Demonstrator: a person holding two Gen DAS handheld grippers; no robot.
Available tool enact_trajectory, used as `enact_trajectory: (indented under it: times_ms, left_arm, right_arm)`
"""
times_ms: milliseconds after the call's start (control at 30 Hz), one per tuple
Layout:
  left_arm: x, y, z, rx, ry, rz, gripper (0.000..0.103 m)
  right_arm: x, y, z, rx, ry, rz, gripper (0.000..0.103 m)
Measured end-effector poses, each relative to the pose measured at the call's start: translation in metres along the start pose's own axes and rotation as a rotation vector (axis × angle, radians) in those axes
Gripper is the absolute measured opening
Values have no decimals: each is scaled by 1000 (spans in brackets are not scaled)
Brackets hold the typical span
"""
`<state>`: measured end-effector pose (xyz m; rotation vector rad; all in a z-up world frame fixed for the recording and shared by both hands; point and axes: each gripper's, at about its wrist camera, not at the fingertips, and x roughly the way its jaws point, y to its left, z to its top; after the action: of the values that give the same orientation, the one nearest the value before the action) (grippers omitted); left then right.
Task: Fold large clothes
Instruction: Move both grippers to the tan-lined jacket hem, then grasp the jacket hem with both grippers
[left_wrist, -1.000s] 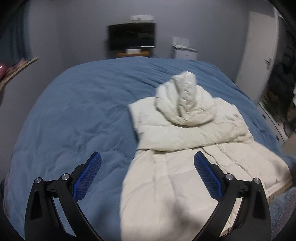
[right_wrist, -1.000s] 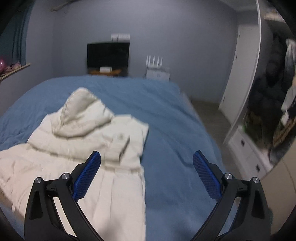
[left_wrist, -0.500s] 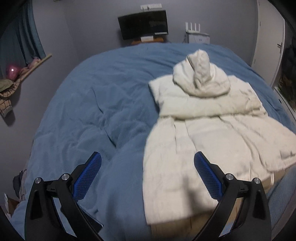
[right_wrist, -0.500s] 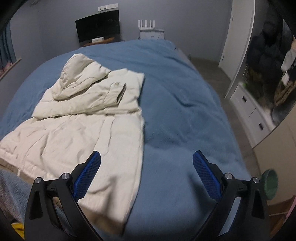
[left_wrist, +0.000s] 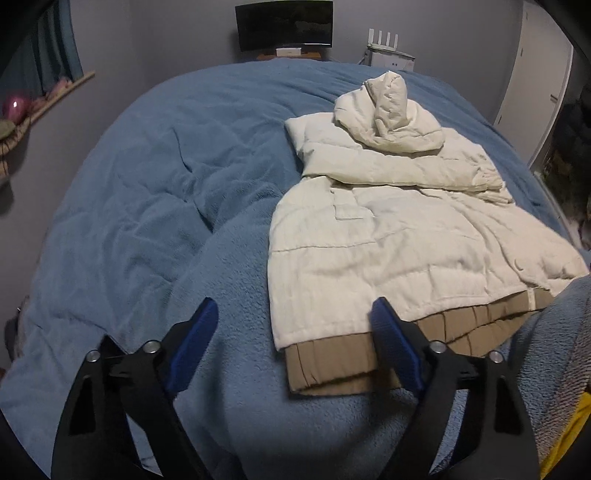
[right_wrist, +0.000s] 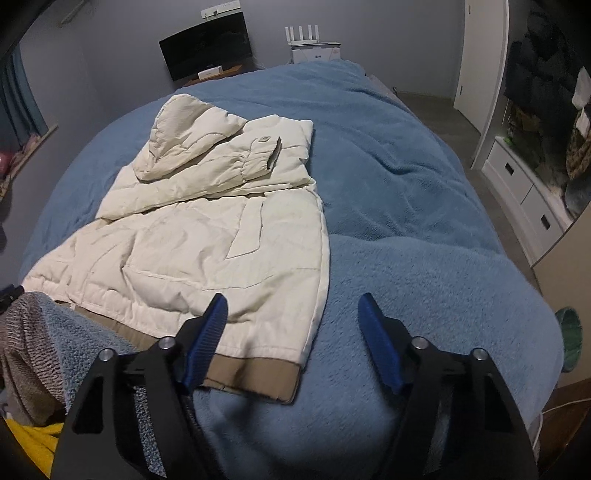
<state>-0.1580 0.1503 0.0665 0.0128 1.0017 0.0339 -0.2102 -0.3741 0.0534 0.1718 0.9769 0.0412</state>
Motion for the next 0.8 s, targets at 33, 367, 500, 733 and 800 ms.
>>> enact_trajectory:
  times_ms: [33, 367, 500, 733, 800]
  left_arm:
    - [1, 0, 1, -3, 1, -3, 76]
    - [11, 10, -5, -74, 60, -144, 65]
    - [13, 14, -7, -107, 71, -184, 62]
    - [12, 14, -9, -89, 83, -221, 53]
    - [12, 11, -8, -77, 85, -219, 52]
  right_arm:
    - [0, -1, 0, 1, 4, 3, 62]
    - [4, -2, -7, 30, 65, 54, 61]
    - [10, -4, -9, 48, 87, 63, 61]
    - [13, 1, -16, 40, 122, 100, 53]
    - [14, 1, -17, 42, 127, 100, 53]
